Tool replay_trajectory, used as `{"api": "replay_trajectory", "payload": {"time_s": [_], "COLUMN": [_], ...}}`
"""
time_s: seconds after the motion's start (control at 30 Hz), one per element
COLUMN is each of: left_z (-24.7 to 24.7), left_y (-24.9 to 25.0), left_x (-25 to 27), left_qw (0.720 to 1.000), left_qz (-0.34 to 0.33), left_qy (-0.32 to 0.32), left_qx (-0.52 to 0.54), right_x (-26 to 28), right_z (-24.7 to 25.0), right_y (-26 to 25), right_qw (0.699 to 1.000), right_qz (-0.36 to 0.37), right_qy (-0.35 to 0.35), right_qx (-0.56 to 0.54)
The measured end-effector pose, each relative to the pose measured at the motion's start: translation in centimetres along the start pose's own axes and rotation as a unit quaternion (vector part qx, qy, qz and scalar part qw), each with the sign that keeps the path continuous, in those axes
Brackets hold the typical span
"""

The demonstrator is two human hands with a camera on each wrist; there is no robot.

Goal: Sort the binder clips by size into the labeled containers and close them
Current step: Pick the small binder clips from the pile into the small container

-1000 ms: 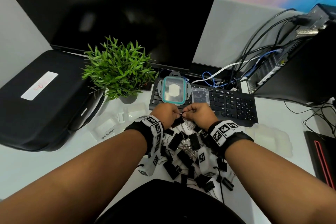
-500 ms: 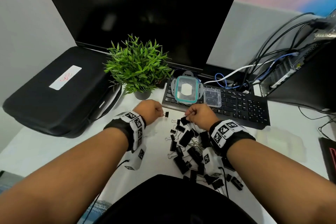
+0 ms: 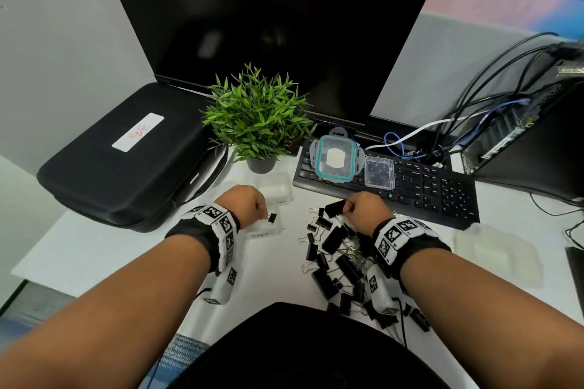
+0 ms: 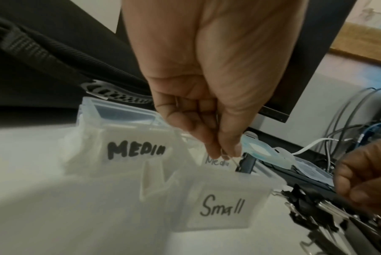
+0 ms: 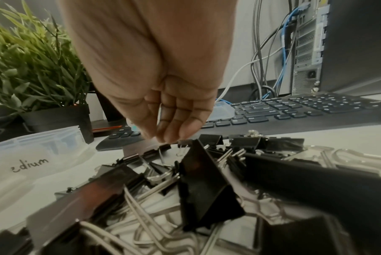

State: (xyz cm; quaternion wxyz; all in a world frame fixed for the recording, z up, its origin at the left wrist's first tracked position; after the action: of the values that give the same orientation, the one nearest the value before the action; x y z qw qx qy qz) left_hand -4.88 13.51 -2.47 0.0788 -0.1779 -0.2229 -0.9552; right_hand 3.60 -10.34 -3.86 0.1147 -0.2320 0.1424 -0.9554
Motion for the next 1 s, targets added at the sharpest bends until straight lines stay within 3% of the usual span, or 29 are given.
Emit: {"api": "replay_trajectory", "payload": {"time_s": [0.23,0.43,0.67,0.8,1.0], "left_z": [-0.5,0.1,-0.2,0.0,-0.7], "left_y": [1.2,1.9,2.7,3.1,3.7], "left_x": [-0.1,-0.7,-0.9,-1.2,-1.4], "left_qw": [0.995,0.997,0.994,0.989,0.982], "left_qz": [0.025,-0.005,-0.030,-0.031,-0.045], "left_qy": [-0.021,0.017,-0.014,-0.063,-0.104], "left_qx": [-0.090,-0.075,-0.108,-0.131,-0.154], "right_x": [0.4,0.9,-0.2,-1.3,-1.7], "right_z": [1.4,1.2,1.0,0.5,-0.3], "right_y": [4.2,5.5,4.2,2.6,1.7], "right_qw": [0.993,0.990,0.994,0.994,0.992], "right_qz": [-0.110,-0.129,-0.035,0.016,0.011], "right_qy": [0.045,0.048,0.097,0.073,0.051], "right_qx": [0.012,-0.017,0.018,0.074,0.119]}}
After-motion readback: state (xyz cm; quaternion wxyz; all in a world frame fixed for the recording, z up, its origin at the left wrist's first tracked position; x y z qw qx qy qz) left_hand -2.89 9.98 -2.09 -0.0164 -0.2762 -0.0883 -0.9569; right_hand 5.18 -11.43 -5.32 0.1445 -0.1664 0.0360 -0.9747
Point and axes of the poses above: each hand's wrist, its own x-axis away from the middle knuckle, its own z-axis out of the back of the hand, y = z × x, the point moved 4 cm from there along -x, towards the middle knuckle, and after that the axes turned 2 degrees about -z, right-handed, at the moved point
